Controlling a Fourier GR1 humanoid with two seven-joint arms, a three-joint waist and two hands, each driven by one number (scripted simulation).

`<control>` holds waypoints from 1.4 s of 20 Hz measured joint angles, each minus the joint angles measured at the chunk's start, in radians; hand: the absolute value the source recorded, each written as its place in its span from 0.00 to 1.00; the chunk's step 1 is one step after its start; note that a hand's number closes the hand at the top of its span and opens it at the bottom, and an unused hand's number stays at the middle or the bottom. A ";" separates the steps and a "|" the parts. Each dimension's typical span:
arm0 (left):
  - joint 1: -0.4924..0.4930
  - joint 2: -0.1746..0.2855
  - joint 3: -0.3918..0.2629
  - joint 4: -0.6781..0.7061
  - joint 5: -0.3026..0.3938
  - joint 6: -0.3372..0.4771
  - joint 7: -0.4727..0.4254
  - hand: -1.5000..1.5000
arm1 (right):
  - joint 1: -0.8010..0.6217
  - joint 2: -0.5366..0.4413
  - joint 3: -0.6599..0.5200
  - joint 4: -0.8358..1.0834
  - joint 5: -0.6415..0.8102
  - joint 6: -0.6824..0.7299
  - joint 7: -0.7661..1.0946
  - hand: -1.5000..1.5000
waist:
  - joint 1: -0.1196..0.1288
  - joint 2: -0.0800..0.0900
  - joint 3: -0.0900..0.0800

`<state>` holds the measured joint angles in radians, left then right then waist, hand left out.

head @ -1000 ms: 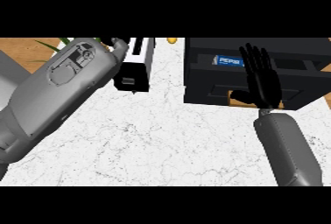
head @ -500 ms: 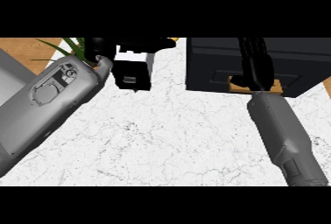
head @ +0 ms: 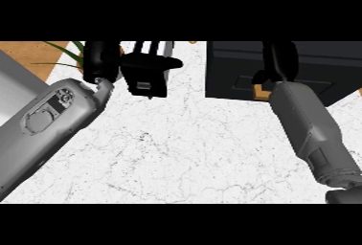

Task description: Pick up the can, place it into the drawer and close the drawer

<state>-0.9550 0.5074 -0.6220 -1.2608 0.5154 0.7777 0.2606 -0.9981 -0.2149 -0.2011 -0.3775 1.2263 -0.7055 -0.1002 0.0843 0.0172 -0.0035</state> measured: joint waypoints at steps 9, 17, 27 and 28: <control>0.083 0.023 0.000 -0.081 -0.029 -0.002 -0.006 0.00 | -0.084 -0.021 -0.036 0.117 -0.007 0.007 -0.027 0.00 | 0.001 0.009 0.002; 0.134 0.024 0.015 -0.107 -0.039 -0.012 -0.032 0.00 | -0.105 -0.013 -0.122 0.130 -0.097 0.032 -0.186 0.00 | -0.012 0.018 0.005; 0.204 0.036 0.035 -0.129 -0.048 -0.014 -0.056 0.00 | -0.138 0.063 -0.331 0.094 -0.349 0.142 -0.358 0.00 | -0.029 0.009 0.010; 0.216 0.040 0.036 -0.130 -0.050 -0.014 -0.061 0.00 | -0.142 0.068 -0.356 0.091 -0.380 0.163 -0.369 0.00 | -0.031 0.009 0.010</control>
<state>-0.7391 0.5475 -0.5861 -1.3910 0.4650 0.7636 0.1997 -1.1400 -0.1466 -0.5571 -0.2865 0.8459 -0.5422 -0.4692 0.0532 0.0260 0.0067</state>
